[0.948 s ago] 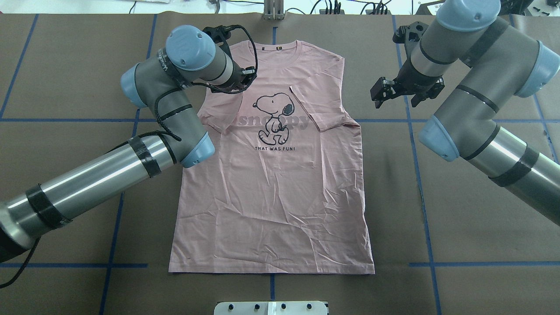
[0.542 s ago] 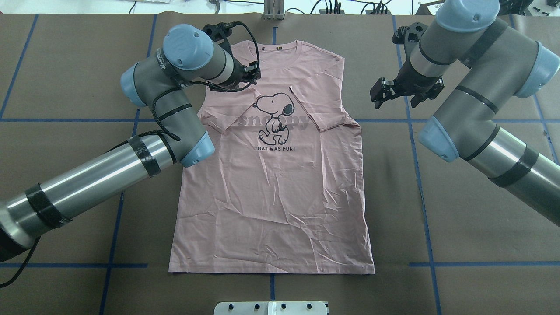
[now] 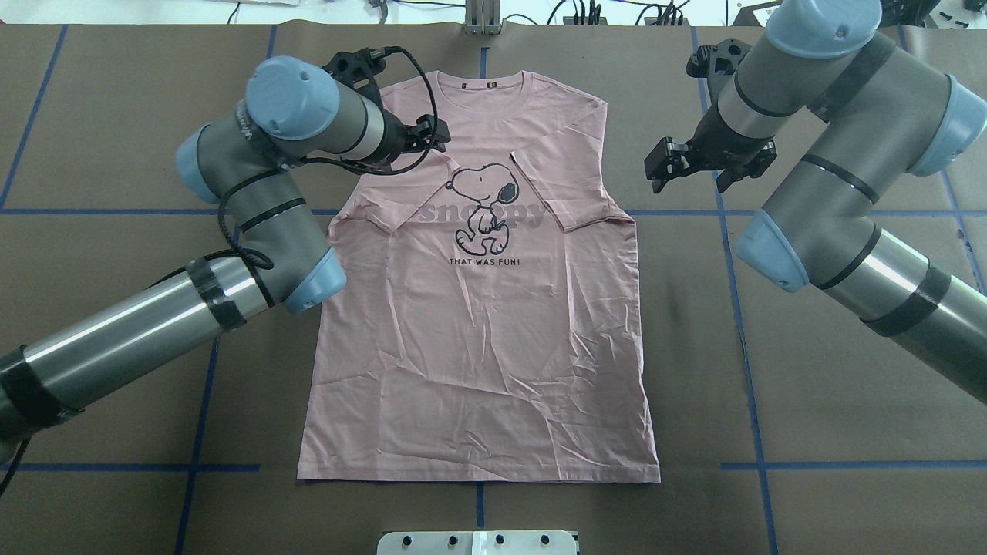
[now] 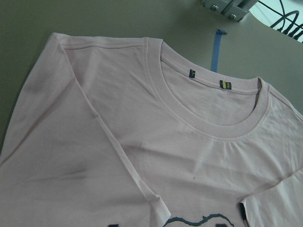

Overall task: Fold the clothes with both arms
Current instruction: 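Release the sleeve and move both grippers to the hem corners nearest the robot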

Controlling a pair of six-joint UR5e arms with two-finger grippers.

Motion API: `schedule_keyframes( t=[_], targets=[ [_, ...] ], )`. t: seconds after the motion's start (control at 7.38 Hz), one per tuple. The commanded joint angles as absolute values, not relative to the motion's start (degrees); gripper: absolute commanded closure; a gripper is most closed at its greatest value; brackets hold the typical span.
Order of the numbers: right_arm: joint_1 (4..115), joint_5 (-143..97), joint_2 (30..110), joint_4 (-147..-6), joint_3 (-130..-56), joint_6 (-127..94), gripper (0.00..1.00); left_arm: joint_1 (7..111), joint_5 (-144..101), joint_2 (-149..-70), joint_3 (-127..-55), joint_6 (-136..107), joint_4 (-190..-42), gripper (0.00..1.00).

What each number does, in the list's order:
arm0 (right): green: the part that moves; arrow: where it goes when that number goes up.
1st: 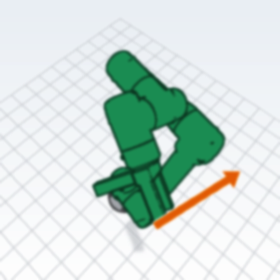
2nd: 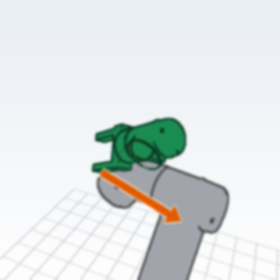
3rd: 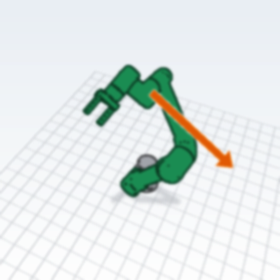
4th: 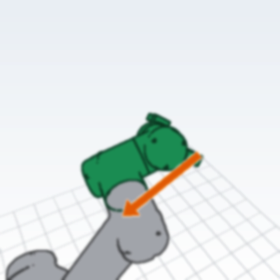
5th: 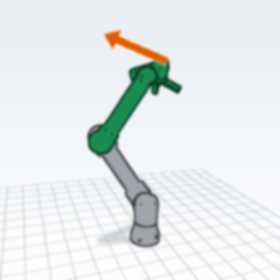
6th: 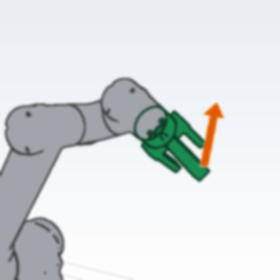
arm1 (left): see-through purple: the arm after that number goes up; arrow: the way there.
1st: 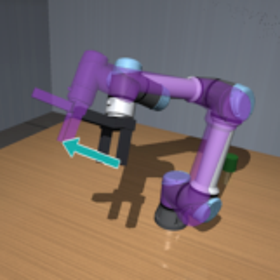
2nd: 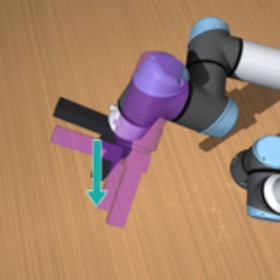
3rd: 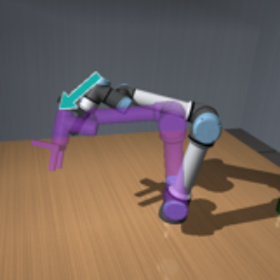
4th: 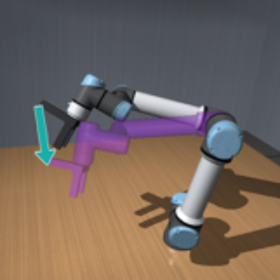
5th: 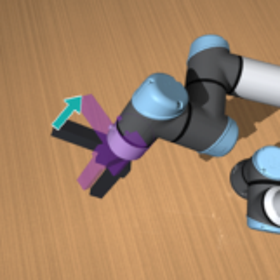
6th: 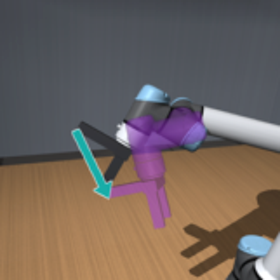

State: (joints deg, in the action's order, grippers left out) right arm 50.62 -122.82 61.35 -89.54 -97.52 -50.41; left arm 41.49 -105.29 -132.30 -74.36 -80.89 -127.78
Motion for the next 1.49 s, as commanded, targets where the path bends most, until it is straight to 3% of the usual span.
schedule_keyframes(
  t=[0.0,0.41,0.68,0.95,1.35],
  targets=[
    [44.51,-119.04,66.32,-89.47,-106.38,-59.9,0.0,41.14,-107.05,-122.3,-88.0,-77.38,-122.81,0.0],
    [27.05,-102.89,75.82,-86.14,-120.81,-80.97,0.0,37.54,-106.0,-107.8,-109.81,-72.77,-113.21,0.0],
    [14.21,-91.46,78.38,-84.48,-121.46,-92.24,0.0,37.27,-103.89,-100.67,-117.47,-73.04,-113.12,0.0],
    [9.16,-87.38,84.6,-77.28,-121.2,-94.83,0.0,37.09,-103.89,-99.93,-118.39,-73.21,-113.12,0.0],
    [9.05,-87.8,85.87,-77.34,-120.5,-94.83,0.0,36.56,-103.97,-100.02,-118.04,-73.3,-113.12,0.0]
  ],
)
